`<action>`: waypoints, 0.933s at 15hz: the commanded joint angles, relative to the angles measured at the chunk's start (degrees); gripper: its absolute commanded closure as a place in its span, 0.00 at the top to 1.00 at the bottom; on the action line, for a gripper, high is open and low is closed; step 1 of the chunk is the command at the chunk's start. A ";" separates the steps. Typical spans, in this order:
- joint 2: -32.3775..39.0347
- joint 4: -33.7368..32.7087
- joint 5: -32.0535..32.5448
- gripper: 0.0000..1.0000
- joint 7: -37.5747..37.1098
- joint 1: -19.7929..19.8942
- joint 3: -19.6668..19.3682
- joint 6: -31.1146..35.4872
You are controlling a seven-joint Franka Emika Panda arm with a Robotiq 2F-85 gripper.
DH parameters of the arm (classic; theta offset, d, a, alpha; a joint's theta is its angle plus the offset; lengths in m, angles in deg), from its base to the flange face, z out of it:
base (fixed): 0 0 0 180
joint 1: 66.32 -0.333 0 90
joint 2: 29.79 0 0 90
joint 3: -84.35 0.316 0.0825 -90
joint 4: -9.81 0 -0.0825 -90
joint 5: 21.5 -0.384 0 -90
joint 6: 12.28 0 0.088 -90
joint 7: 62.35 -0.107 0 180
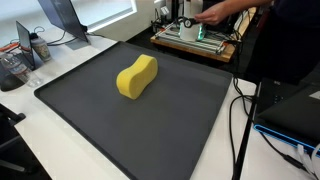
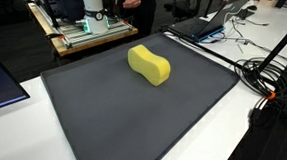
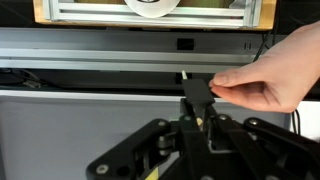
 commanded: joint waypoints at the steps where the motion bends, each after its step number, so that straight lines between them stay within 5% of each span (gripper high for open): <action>1: 1.70 -1.13 -0.70 0.03 0.72 0.44 -0.83 -0.08; 5: 2.26 -1.07 -1.83 0.03 -0.24 0.22 -0.30 4.46; 14: 13.06 -5.09 -2.91 0.03 -7.64 1.05 4.38 27.20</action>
